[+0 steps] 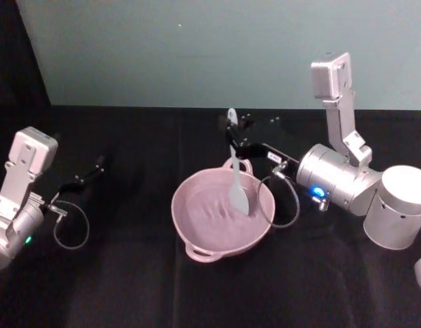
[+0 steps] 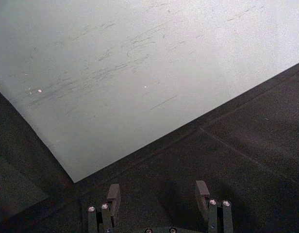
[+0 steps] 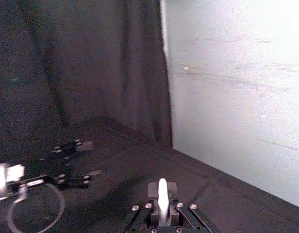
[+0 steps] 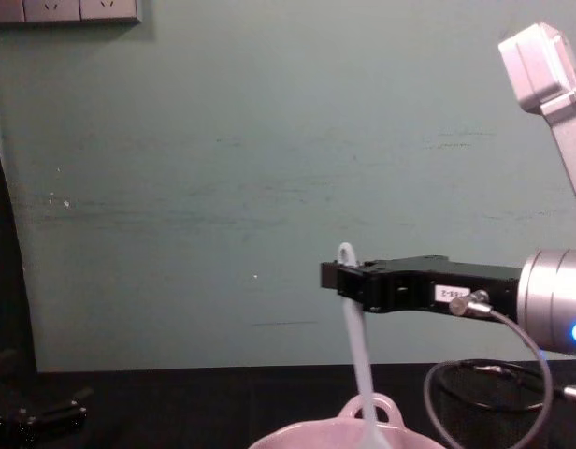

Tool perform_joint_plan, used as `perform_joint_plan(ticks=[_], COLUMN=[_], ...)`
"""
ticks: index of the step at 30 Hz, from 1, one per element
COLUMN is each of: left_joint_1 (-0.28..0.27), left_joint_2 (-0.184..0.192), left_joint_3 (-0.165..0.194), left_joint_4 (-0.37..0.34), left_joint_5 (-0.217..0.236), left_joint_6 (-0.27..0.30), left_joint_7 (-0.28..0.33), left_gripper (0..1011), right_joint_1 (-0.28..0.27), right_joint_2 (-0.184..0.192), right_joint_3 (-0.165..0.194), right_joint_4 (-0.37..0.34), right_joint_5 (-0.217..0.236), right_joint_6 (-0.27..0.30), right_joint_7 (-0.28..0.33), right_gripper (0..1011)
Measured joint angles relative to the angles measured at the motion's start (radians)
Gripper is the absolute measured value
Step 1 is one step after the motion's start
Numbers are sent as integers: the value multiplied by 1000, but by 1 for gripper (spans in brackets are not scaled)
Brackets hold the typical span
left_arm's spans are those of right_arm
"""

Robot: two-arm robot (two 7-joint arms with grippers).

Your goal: Use the one hand to pick up the spoon and stir the clear water in the bowl.

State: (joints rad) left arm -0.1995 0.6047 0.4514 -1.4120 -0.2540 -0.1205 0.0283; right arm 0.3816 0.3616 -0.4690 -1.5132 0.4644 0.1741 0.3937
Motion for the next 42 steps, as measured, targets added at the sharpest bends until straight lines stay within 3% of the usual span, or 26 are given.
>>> perform_joint_plan(ticks=[12,18,25,33,42], left_joint_1=[0,0,0,0,0], left_joint_2=[0,0,0,0,0], left_joint_3=[0,0,0,0,0], left_joint_4=[0,0,0,0,0], left_joint_5=[0,0,0,0,0], left_joint_6=[0,0,0,0,0], left_joint_7=[0,0,0,0,0], left_gripper=[1011,1011,1011,1011,1011], right_joint_1=[-4,21,46,56,-2], right_joint_2=[-46,-86,-109,-98,-48], right_joint_3=[-39,-41,-20,15,48], right_joint_4=[-14,52,131,160,82], right_joint_5=[36,63,58,48,40], right_joint_6=[2,-47,-118,-133,-103], right_joint_7=[34,43,30,12,-9], right_gripper=[116,116,116,116,117])
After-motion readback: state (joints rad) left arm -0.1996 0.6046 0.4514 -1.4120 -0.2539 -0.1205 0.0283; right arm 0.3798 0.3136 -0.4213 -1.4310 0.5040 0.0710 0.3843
